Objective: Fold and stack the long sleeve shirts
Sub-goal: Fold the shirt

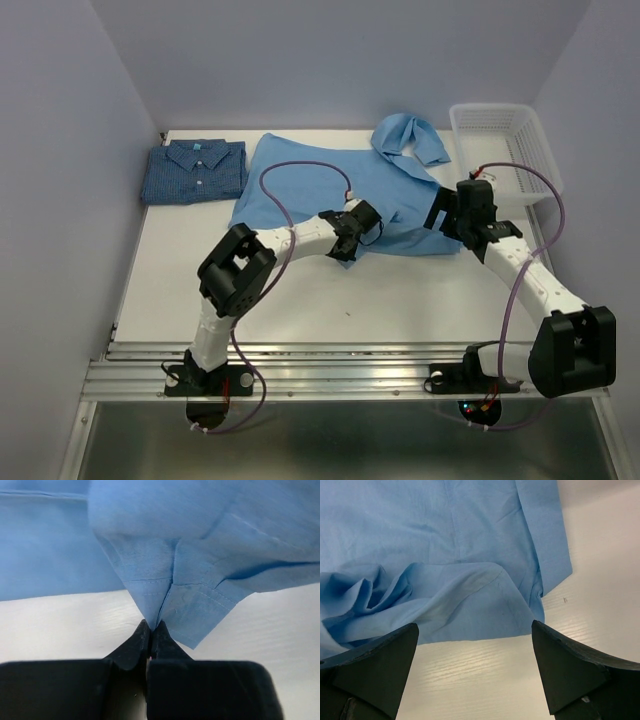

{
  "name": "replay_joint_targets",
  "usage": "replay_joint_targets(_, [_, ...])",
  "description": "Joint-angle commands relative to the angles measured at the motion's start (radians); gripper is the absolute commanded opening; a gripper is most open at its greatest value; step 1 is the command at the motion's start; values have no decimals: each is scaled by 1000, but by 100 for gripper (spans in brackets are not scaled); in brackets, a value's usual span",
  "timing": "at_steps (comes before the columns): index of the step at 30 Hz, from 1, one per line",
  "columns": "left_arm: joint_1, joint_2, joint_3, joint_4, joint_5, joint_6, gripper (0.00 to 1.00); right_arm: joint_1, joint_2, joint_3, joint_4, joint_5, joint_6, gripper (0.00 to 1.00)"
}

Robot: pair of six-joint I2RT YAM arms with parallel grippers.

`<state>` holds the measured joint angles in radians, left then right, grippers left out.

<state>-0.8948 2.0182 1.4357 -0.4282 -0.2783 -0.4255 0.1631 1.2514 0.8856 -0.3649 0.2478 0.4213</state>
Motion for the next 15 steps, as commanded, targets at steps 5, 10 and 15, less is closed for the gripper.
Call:
replay_joint_targets(5, [161, -144, 190, -81, -259, 43, 0, -4, -33, -28, 58, 24, -24, 100])
replay_joint_targets(10, [257, -43, 456, -141, -283, 112, 0, -4, -38, -40, 79, -31, -48, 100])
replay_joint_targets(15, [289, 104, 744, -149, -243, 246, 0, -4, -17, -42, 126, -114, -50, 100])
